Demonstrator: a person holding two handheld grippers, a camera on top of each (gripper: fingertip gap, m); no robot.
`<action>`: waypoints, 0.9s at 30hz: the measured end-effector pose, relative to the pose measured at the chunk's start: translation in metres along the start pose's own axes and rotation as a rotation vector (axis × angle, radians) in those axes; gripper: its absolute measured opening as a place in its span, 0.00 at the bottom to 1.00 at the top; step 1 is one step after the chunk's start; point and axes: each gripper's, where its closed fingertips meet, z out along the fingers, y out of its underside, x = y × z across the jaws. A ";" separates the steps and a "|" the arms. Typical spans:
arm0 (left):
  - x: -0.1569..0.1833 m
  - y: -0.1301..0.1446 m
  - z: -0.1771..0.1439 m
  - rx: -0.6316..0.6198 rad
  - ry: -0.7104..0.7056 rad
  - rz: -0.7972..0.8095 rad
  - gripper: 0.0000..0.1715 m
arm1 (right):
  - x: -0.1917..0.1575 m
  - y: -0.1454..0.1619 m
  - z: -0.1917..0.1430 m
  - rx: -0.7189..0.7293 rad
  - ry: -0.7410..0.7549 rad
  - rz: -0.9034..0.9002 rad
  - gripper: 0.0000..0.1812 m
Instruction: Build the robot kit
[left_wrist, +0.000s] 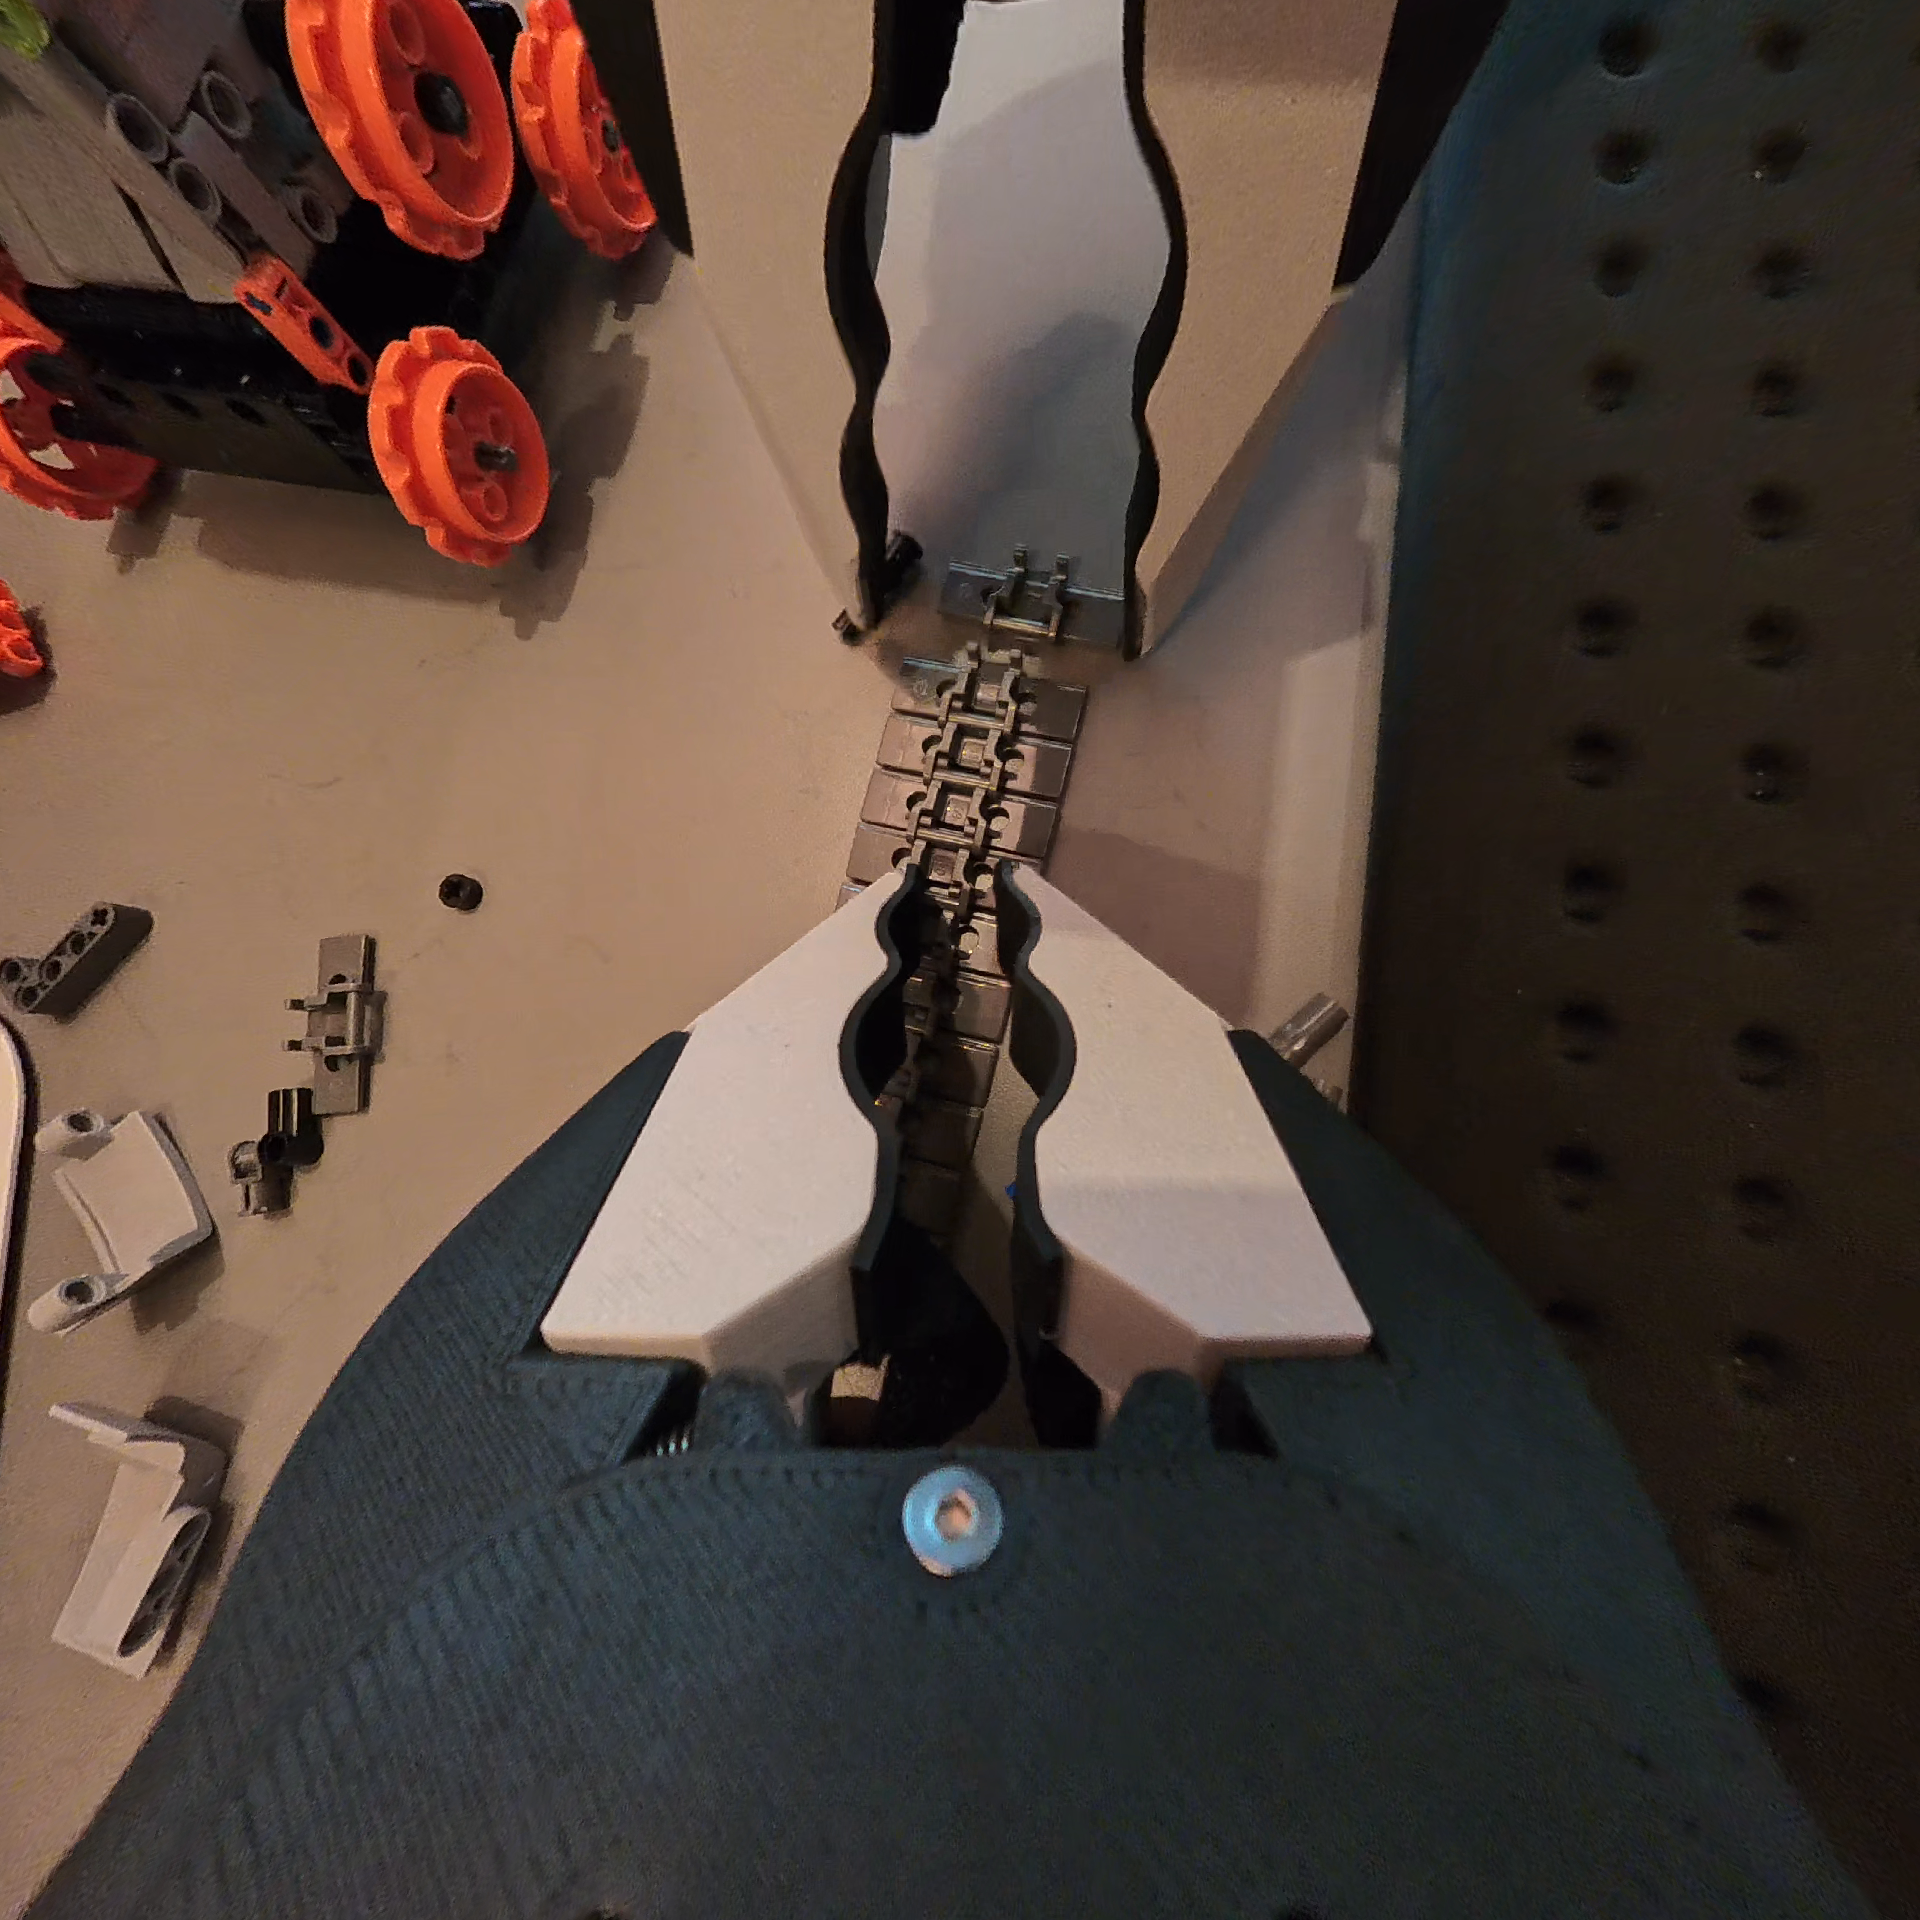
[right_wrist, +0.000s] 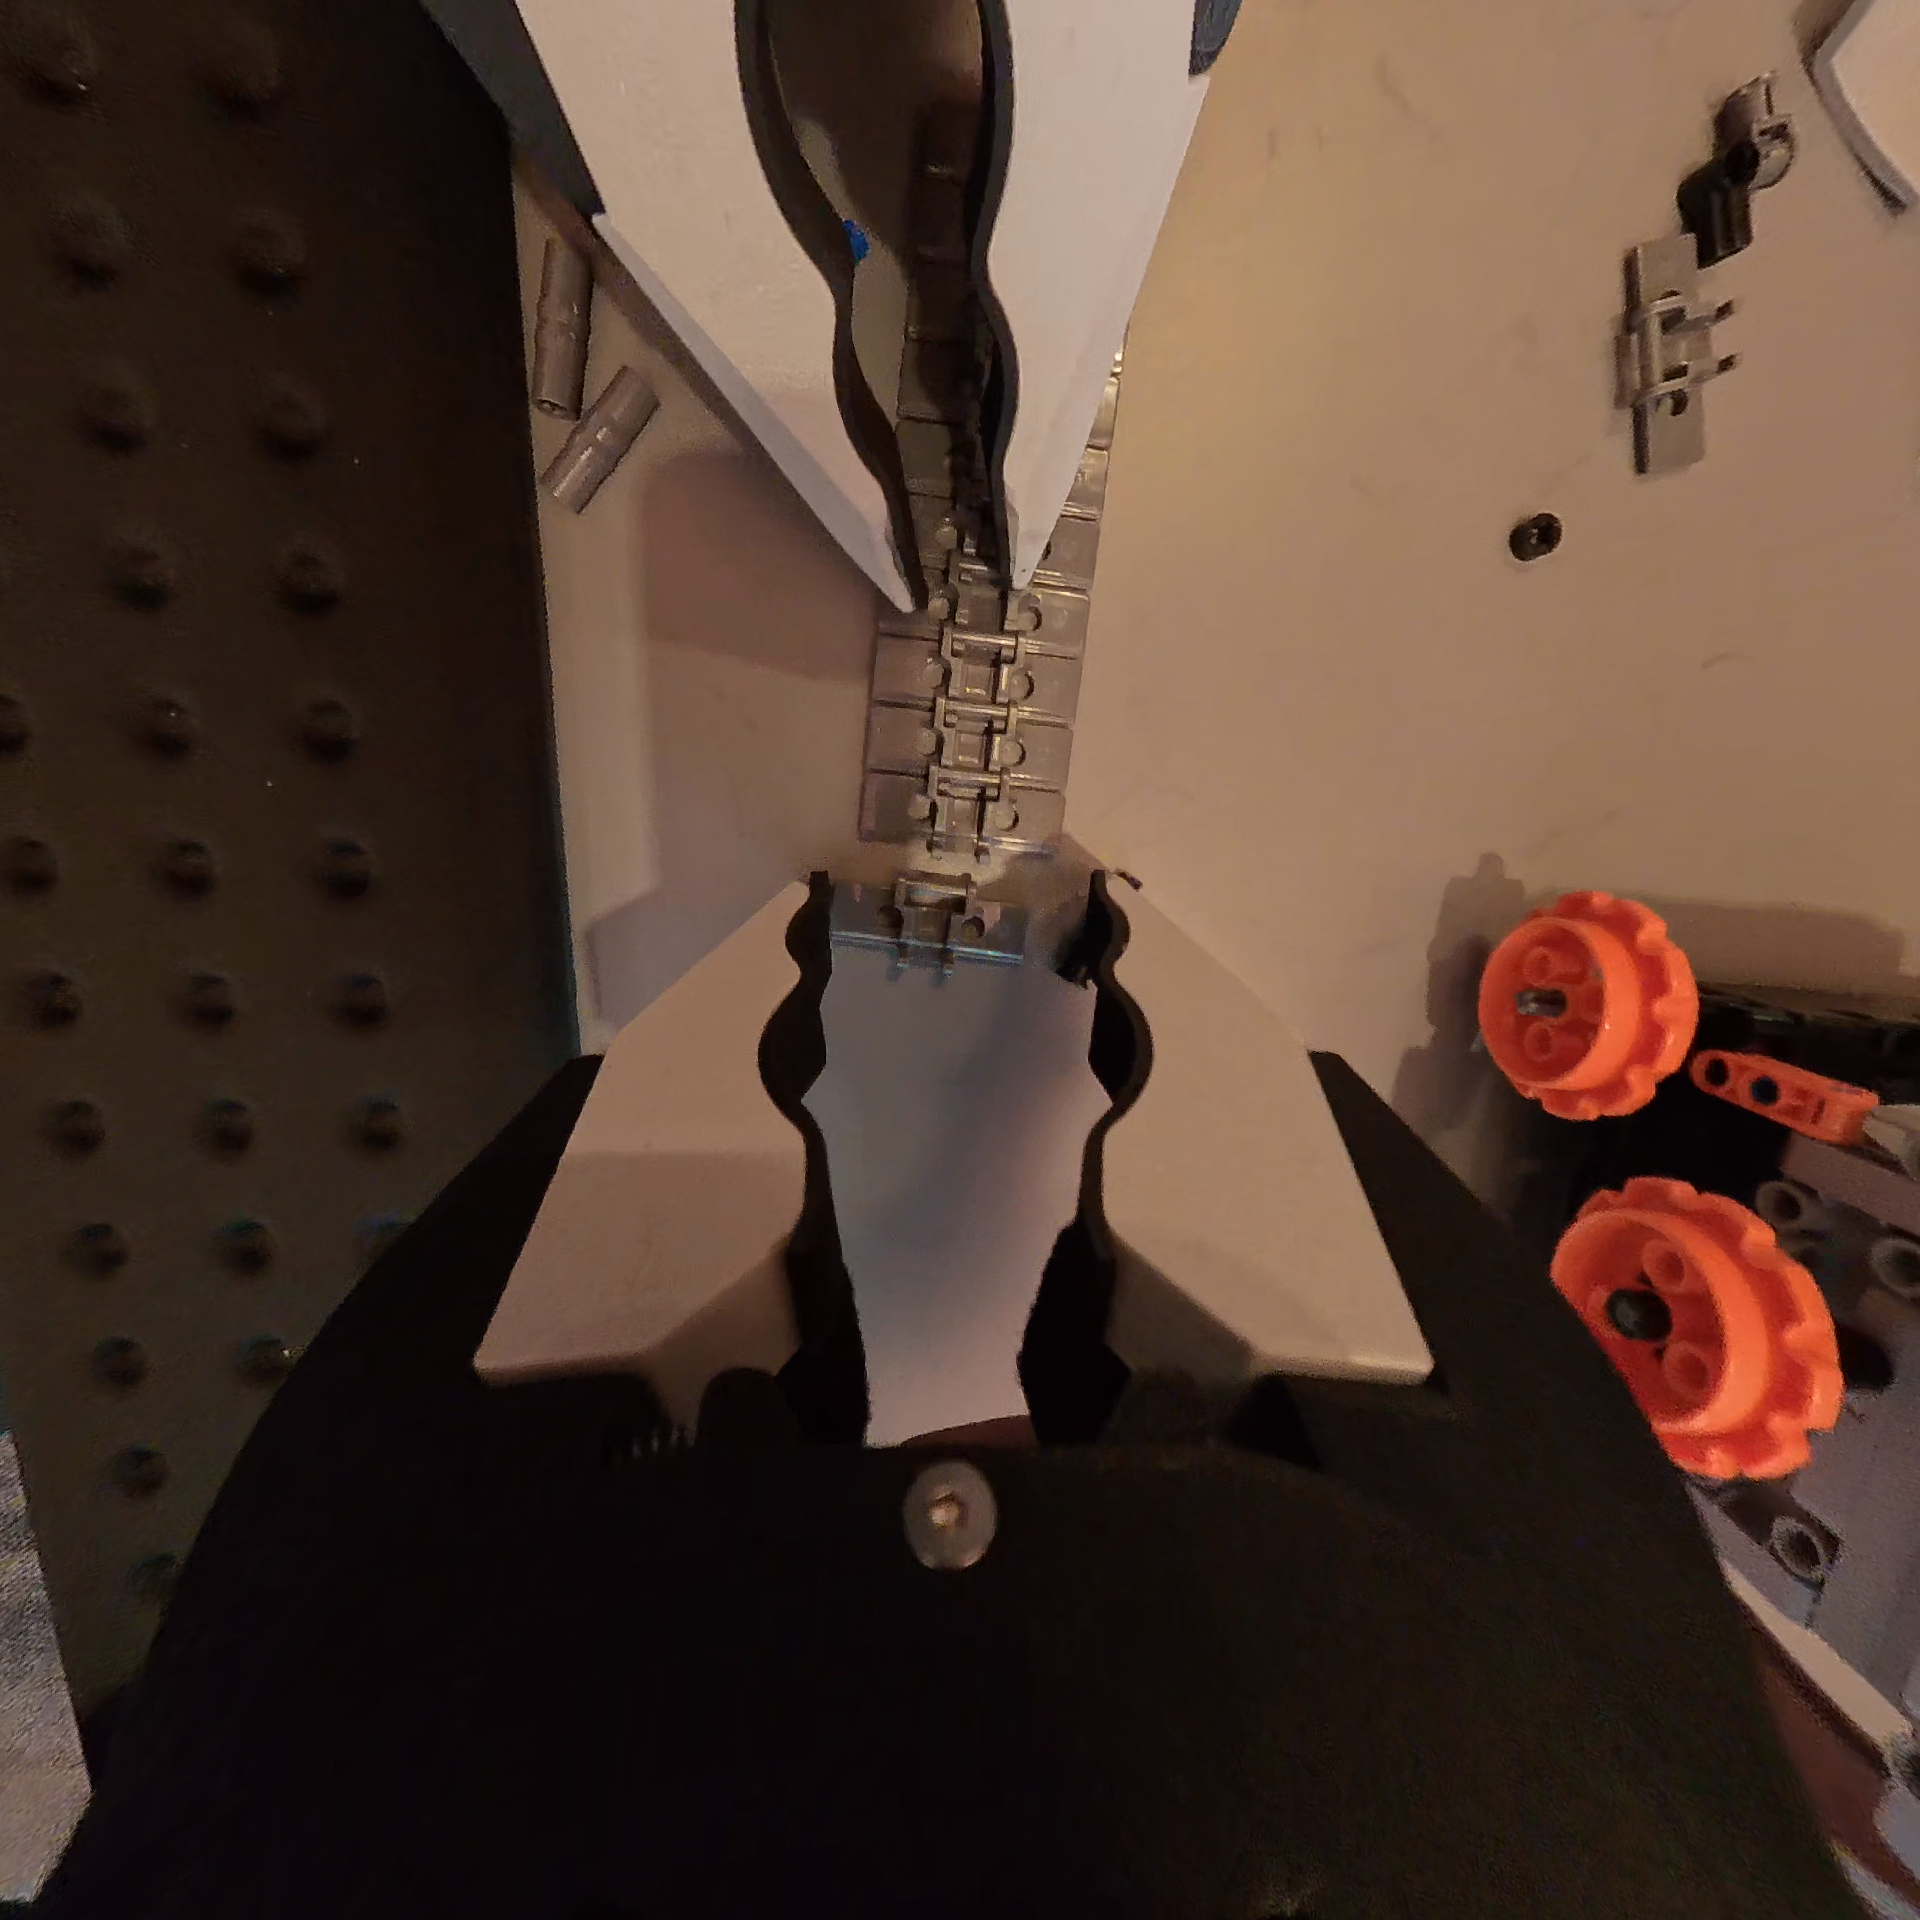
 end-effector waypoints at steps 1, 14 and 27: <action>-0.001 0.000 0.000 -0.001 -0.004 0.003 0.07 | 0.000 0.001 -0.002 0.008 0.011 0.003 0.26; 0.001 0.002 -0.001 -0.017 -0.007 0.036 0.08 | -0.004 0.006 -0.009 0.093 0.038 0.069 0.04; 0.004 0.001 -0.001 -0.018 0.003 0.047 0.08 | -0.001 0.000 -0.004 0.082 0.039 0.072 0.13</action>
